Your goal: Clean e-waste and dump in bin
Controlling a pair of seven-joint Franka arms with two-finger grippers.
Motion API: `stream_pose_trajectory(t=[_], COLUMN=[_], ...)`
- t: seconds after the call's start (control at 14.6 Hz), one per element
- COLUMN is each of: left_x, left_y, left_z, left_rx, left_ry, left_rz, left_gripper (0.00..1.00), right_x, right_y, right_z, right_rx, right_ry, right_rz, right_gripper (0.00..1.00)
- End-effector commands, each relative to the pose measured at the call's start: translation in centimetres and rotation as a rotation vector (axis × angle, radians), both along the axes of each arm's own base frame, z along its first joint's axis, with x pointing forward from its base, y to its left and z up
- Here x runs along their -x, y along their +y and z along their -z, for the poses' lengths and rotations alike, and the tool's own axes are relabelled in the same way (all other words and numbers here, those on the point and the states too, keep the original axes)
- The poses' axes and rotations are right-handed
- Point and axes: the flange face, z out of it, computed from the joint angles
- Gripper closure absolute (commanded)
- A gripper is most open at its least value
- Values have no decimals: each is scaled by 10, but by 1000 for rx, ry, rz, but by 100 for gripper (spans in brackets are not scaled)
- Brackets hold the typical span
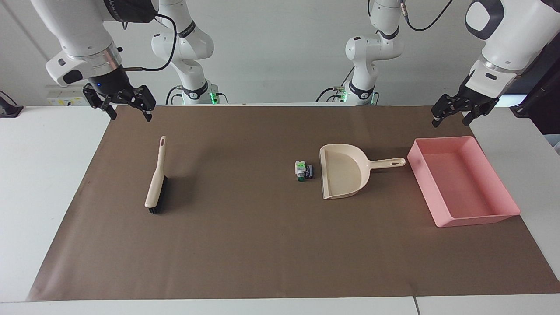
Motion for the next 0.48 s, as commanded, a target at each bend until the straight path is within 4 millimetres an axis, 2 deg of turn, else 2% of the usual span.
stream_pose_trajectory(t=[0.0,0.41], left_x=[7,7], left_y=[0,0], left_z=[-1,-1], left_rx=[-19,-17], left_ry=[-12,-19], left_rz=[-10,-9], left_gripper=[1,1], right_x=[3,4], right_y=[-1,0], right_z=[-1,3], right_rx=[-6,-6], right_ry=[7,11], right_rz=[8,14], right_gripper=[1,1])
